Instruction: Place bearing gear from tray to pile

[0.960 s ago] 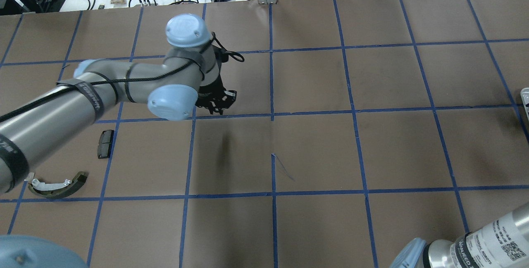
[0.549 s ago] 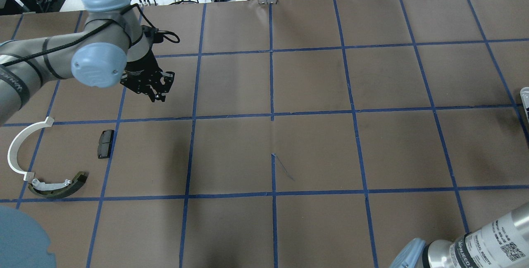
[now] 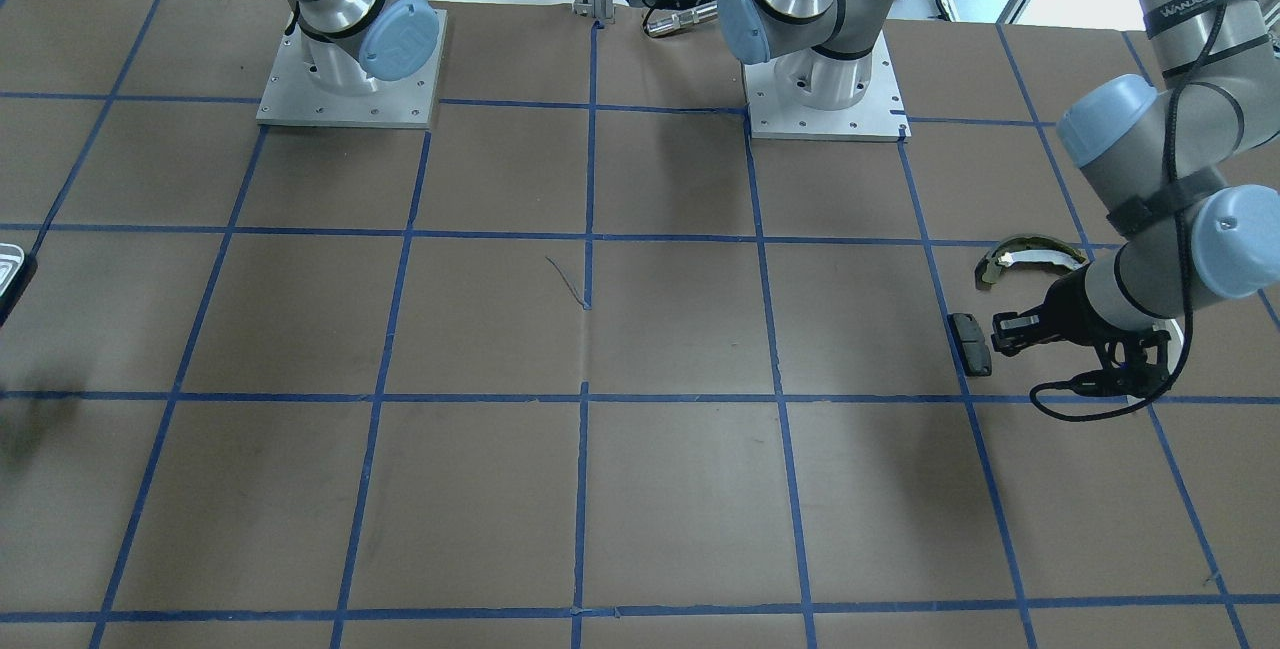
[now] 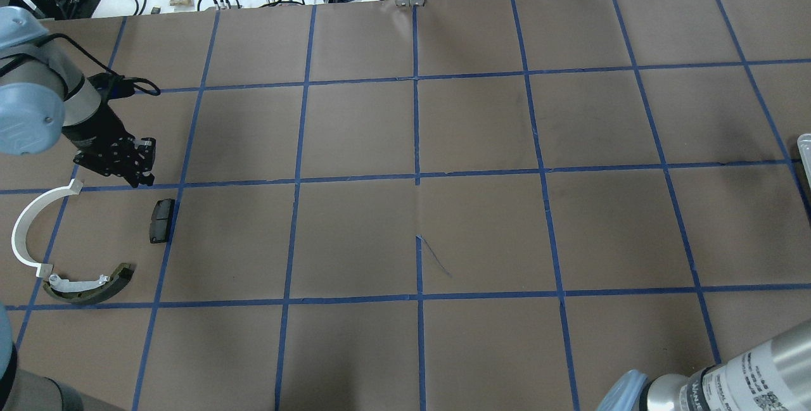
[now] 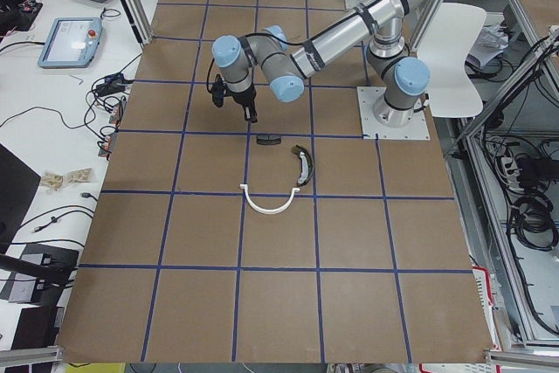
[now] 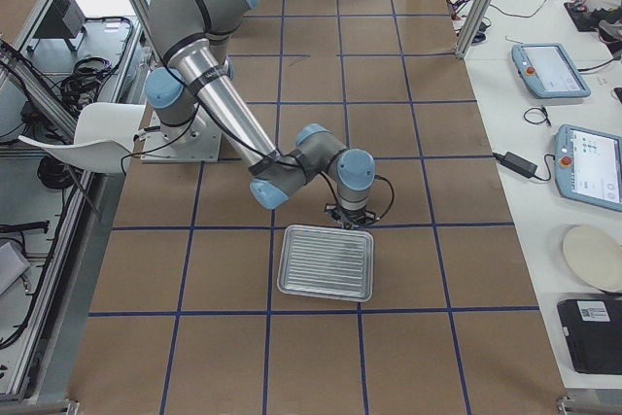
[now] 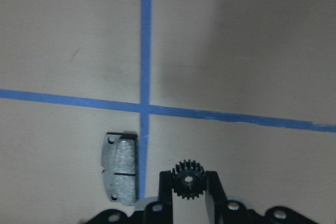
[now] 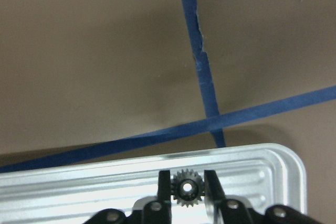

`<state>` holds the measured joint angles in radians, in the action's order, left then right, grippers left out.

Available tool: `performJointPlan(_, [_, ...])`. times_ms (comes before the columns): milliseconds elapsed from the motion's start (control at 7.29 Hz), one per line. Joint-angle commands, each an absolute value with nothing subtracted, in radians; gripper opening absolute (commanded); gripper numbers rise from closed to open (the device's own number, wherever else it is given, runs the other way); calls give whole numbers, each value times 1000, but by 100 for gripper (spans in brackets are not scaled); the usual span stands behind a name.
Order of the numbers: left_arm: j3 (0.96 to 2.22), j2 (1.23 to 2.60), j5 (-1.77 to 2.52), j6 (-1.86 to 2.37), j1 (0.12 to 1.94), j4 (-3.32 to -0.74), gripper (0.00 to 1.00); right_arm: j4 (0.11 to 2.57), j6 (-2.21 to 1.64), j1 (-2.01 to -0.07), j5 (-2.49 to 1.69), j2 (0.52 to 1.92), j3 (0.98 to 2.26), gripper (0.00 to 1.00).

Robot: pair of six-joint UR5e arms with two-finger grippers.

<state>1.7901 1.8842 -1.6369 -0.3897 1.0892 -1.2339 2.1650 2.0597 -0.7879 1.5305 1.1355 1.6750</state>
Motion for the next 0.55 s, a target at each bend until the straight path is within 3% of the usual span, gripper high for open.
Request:
performJointPlan(0, [1860,1917,-1637,-537,953,-1136,0,2120,1834,-952,1537,1215,1709,0])
performJointPlan(411, [1884,1960,-1635,-537,937,-1062,0,2137,1313,-1260,1538,1264,1801,0])
